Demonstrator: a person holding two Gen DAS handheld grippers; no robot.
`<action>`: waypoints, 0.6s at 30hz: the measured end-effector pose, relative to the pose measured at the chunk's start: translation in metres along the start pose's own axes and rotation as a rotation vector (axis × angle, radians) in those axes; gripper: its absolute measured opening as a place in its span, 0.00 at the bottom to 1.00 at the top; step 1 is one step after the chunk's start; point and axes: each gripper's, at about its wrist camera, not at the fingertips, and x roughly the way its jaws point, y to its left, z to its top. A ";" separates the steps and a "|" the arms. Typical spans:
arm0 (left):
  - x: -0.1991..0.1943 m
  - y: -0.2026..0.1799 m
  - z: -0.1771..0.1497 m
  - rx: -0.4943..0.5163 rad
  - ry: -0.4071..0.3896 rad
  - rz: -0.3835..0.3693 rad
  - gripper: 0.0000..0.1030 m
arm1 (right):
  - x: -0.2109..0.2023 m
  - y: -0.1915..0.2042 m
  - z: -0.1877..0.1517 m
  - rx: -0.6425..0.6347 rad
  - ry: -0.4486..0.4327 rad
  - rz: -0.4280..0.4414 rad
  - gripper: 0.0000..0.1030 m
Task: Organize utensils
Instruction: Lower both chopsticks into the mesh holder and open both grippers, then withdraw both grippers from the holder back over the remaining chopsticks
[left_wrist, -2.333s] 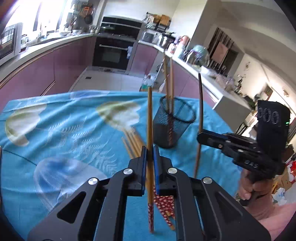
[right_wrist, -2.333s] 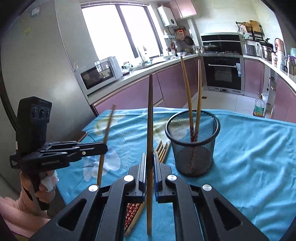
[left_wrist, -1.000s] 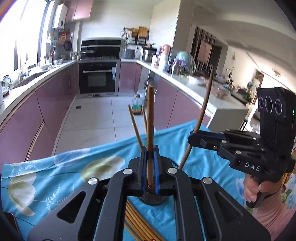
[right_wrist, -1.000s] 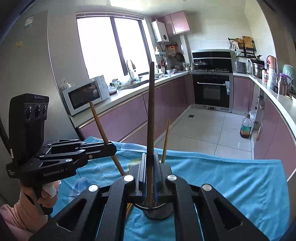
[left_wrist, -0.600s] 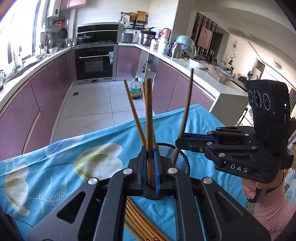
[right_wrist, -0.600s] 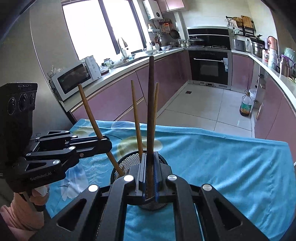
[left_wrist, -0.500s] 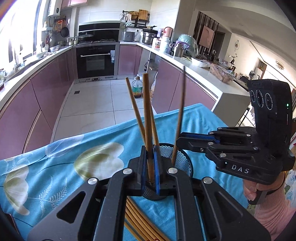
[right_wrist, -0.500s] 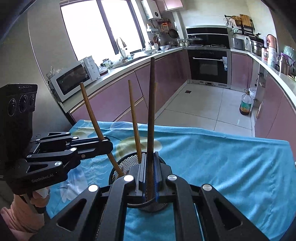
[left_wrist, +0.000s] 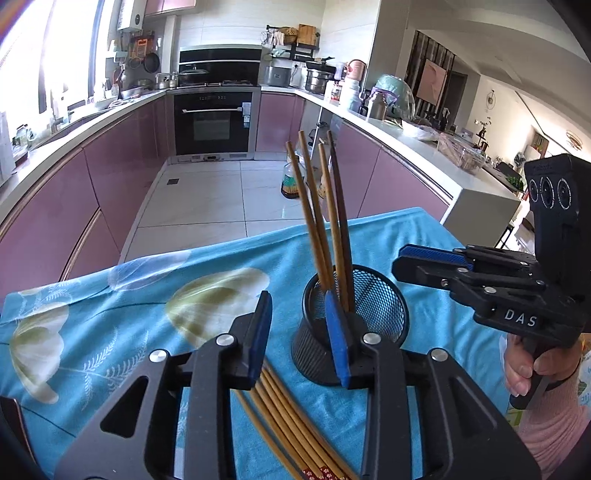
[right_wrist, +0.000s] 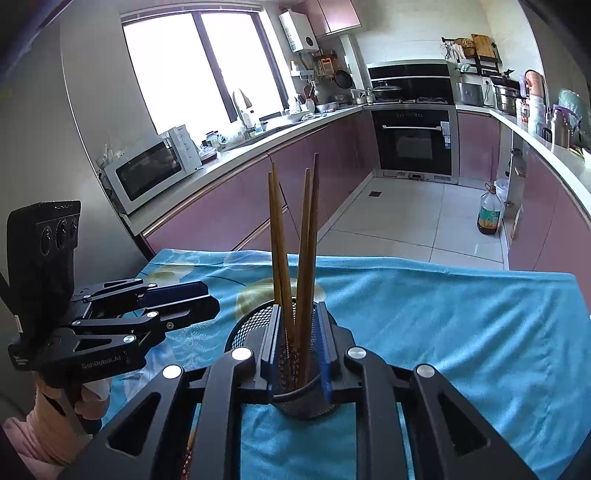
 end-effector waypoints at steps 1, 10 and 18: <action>-0.003 0.002 -0.004 -0.003 -0.008 0.008 0.30 | -0.003 0.002 -0.003 -0.002 -0.007 0.003 0.20; -0.039 0.017 -0.046 -0.015 -0.056 0.108 0.43 | -0.027 0.029 -0.032 -0.083 -0.034 0.068 0.27; -0.036 0.031 -0.099 -0.056 0.036 0.138 0.44 | 0.006 0.053 -0.078 -0.113 0.107 0.115 0.29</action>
